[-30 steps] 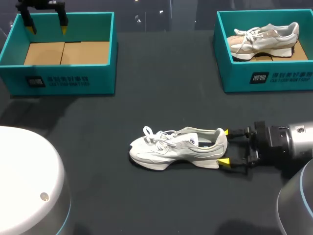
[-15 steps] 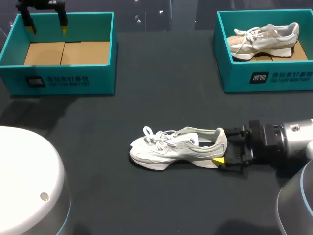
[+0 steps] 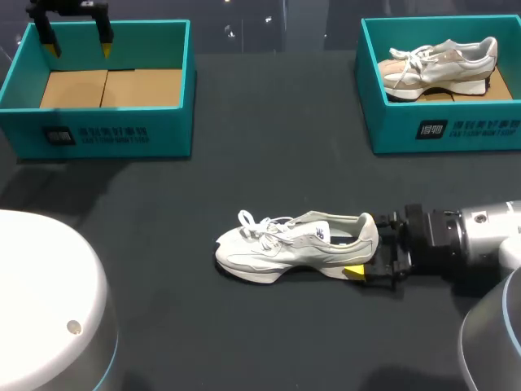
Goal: Take the shoe out of the shoebox, open the shoe tongue, remove and reinsert the insole, then place the shoe into the shoebox
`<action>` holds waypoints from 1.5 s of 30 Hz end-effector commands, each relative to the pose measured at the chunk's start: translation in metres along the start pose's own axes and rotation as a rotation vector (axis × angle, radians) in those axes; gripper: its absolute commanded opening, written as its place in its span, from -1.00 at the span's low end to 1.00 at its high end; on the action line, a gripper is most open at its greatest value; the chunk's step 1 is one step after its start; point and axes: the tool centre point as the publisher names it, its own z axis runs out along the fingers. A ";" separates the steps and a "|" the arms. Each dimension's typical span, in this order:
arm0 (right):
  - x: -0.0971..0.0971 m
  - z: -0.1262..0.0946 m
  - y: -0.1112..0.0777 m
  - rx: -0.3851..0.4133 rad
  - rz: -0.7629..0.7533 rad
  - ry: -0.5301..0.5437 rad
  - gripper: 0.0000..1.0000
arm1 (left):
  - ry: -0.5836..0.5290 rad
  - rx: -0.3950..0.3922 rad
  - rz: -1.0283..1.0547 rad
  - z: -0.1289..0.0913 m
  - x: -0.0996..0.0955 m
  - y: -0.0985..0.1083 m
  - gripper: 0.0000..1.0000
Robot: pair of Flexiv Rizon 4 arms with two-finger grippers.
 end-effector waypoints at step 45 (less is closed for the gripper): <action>-0.009 0.005 0.002 0.001 -0.031 0.036 -1.00 | -0.001 -0.001 0.000 0.000 0.000 0.000 1.00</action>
